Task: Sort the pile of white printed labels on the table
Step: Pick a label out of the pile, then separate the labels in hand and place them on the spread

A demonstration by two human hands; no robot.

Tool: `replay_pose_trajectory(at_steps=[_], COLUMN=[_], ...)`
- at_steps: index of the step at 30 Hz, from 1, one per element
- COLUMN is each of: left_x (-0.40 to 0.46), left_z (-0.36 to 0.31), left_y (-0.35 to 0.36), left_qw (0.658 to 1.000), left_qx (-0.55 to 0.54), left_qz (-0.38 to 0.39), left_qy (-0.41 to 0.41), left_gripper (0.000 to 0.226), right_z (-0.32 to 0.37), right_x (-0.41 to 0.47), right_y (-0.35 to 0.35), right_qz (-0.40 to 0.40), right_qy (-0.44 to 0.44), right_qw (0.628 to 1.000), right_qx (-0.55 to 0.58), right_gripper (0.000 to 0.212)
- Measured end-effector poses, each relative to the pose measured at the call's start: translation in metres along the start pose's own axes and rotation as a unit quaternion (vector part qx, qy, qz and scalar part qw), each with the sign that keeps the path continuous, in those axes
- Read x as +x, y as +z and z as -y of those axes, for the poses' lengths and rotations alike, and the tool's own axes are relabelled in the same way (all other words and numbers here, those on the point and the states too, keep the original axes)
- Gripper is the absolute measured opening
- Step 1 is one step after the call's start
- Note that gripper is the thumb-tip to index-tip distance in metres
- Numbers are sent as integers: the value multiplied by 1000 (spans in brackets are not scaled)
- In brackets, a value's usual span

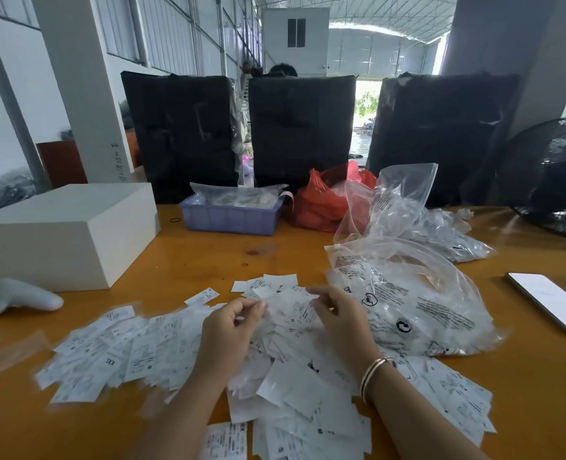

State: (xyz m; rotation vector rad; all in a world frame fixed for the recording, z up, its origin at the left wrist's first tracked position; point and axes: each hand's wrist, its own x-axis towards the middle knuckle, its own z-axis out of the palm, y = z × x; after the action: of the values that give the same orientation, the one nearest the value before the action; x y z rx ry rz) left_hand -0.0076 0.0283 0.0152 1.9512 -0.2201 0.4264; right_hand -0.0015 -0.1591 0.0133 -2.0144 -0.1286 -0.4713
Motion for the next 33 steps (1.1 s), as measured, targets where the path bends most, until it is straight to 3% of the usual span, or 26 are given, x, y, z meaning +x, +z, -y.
replay_pose_trajectory(at_steps=[4,10,14,21,27,30,33], left_x=[0,-2,-4,-3,-2,-3,-3], left_z=[-1,-10,-13,-14,-12,-13,-13], left_y=[-1,-3,-5,-4,-3,-3,-2], left_qw=[1000,998,998,998,996,996,996], left_qx=[-18,-38,-52,-50,-48,-50,-51], left_qz=[16,44,44,48,69,73,68], left_qy=[-1,-2,-7,5,29,33,31], left_gripper=[16,13,14,24,24,20,15], right_z=[6,15,19,19,19,20,22], right_x=[-4,-8,-11,-12,-12,-12,-12], right_y=[-7,-1,-1,2,4,5,12], right_qz=[-4,49,60,36,30,31,35], right_qy=[36,98,120,137,143,168,201], right_qw=[985,929,897,909,931,908,857], right_qx=[169,355,420,392,335,382,474], right_gripper=[24,34,21,2,10,10,25])
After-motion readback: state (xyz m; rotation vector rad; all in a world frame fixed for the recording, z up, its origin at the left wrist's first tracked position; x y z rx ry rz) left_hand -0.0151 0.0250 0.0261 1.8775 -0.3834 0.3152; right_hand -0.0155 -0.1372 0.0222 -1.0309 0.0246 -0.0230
